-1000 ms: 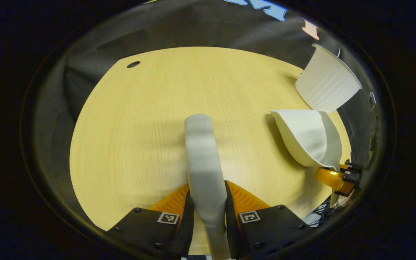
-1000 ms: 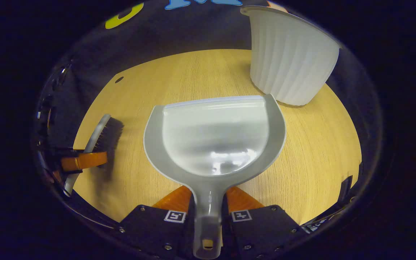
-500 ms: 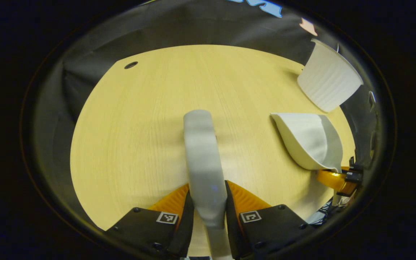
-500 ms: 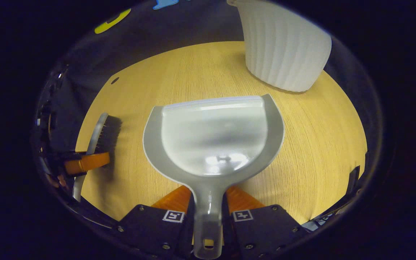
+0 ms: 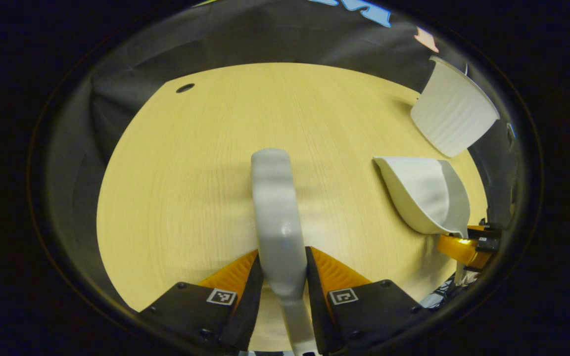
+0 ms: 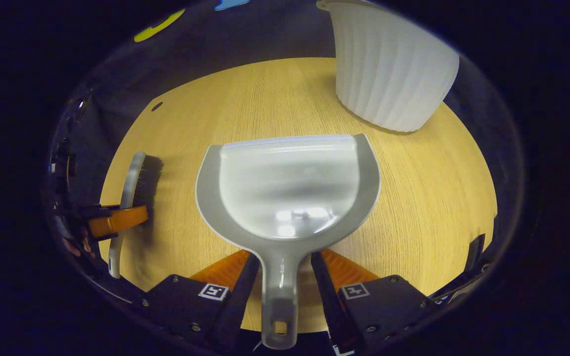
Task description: Pick up the small broom and dustpan from the desktop, sweep the trash into the dustpan with the broom, and then empty the trash into the garbage bin.
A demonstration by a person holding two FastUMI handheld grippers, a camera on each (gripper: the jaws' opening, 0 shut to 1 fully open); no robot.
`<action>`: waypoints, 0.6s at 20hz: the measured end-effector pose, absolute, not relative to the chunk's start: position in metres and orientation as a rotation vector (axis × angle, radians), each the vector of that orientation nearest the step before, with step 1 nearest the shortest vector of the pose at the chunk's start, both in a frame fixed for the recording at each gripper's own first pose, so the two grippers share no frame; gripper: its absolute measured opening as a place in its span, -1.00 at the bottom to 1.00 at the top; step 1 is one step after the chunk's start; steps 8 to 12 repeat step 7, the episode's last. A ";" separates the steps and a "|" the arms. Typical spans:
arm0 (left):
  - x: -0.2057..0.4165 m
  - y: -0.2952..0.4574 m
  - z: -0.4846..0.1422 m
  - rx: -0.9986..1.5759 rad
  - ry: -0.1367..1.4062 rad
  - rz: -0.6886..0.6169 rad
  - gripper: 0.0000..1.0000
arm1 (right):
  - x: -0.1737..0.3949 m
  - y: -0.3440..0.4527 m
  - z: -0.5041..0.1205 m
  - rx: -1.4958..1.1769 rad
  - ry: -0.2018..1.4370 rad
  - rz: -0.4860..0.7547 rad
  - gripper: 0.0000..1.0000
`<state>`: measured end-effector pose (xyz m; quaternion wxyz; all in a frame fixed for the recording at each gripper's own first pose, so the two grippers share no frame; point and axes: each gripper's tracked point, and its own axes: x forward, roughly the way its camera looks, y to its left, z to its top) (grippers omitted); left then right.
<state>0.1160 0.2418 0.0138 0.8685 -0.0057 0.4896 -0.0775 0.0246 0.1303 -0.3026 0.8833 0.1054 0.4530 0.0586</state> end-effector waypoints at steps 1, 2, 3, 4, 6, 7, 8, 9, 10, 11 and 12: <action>0.117 0.243 0.021 -0.009 1.011 -0.166 0.12 | 0.024 0.131 -0.303 0.221 0.942 0.128 0.36; 0.118 0.243 0.028 -0.013 0.999 -0.166 0.17 | 0.022 0.130 -0.302 0.219 0.944 0.128 0.59; 0.118 0.242 0.035 -0.021 0.990 -0.173 0.19 | 0.023 0.128 -0.300 0.217 0.941 0.125 0.75; 0.119 0.243 0.043 -0.022 0.977 -0.170 0.29 | 0.024 0.126 -0.300 0.217 0.937 0.125 0.92; 0.120 0.243 0.060 -0.024 0.948 -0.169 0.58 | 0.022 0.126 -0.297 0.218 0.926 0.127 0.97; 0.121 0.243 0.069 -0.025 0.934 -0.168 0.73 | 0.023 0.125 -0.293 0.218 0.914 0.127 0.98; 0.121 0.243 0.069 -0.025 0.934 -0.168 0.73 | 0.023 0.125 -0.293 0.218 0.914 0.127 0.98; 0.121 0.243 0.069 -0.025 0.934 -0.168 0.73 | 0.023 0.125 -0.293 0.218 0.914 0.127 0.98; 0.121 0.243 0.069 -0.025 0.934 -0.168 0.73 | 0.023 0.125 -0.293 0.218 0.914 0.127 0.98; 0.121 0.243 0.069 -0.025 0.934 -0.168 0.73 | 0.023 0.125 -0.293 0.218 0.914 0.127 0.98; 0.121 0.243 0.069 -0.025 0.934 -0.168 0.73 | 0.023 0.125 -0.293 0.218 0.914 0.127 0.98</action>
